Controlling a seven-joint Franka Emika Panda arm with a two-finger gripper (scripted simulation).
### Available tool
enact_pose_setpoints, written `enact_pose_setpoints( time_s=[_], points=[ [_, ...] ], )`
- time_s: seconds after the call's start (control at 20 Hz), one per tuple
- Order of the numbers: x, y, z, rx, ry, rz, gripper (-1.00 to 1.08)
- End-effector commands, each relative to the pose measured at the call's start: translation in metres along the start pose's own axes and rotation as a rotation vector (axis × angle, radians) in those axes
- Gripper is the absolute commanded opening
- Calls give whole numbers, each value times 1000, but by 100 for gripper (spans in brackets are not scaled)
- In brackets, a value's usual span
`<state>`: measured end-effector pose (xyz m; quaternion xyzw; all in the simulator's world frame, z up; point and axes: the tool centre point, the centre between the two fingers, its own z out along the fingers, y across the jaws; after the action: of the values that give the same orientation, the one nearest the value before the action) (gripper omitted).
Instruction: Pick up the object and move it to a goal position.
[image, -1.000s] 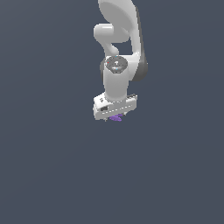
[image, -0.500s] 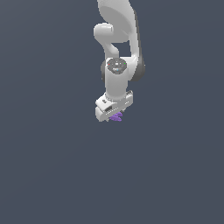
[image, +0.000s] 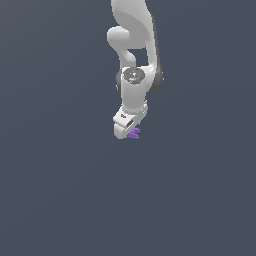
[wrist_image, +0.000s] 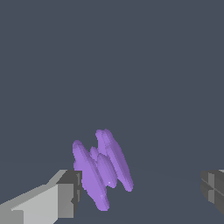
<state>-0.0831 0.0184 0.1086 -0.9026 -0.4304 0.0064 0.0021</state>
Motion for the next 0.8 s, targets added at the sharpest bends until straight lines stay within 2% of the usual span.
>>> enact_pose_setpoints(
  time_s=[0.0, 0.4, 0.75],
  points=[
    [-4, -6, 4, -2, 1, -73, 100],
    [-14, -22, 15, -8, 5, -279, 100],
    [-19, -31, 20, -10, 7, -386, 100]
  ],
)
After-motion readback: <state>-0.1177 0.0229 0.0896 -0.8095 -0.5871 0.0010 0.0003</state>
